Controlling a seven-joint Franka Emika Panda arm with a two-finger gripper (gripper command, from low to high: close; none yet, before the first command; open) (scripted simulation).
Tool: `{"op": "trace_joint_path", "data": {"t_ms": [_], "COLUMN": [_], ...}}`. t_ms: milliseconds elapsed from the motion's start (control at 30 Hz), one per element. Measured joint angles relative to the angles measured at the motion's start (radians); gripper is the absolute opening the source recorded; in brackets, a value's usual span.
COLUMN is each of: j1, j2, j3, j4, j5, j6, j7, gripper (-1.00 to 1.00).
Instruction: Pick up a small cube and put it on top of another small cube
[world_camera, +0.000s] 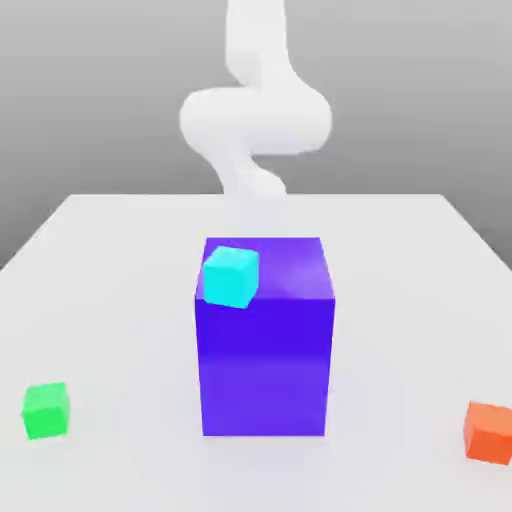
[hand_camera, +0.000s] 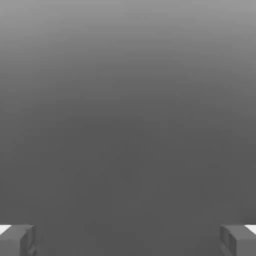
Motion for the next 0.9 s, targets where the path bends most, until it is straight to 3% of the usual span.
{"op": "trace_joint_path", "data": {"t_ms": [533,900], "j1": [0.191,0.303], "j2": [0.586,0.986], "j3": [0.05,0.112], "j4": [0.157,0.264], "j5": [0.043,-0.026], "j6": [0.083,0.142], "j7": [-0.344,-0.512], "gripper": [0.0,0.0]}}
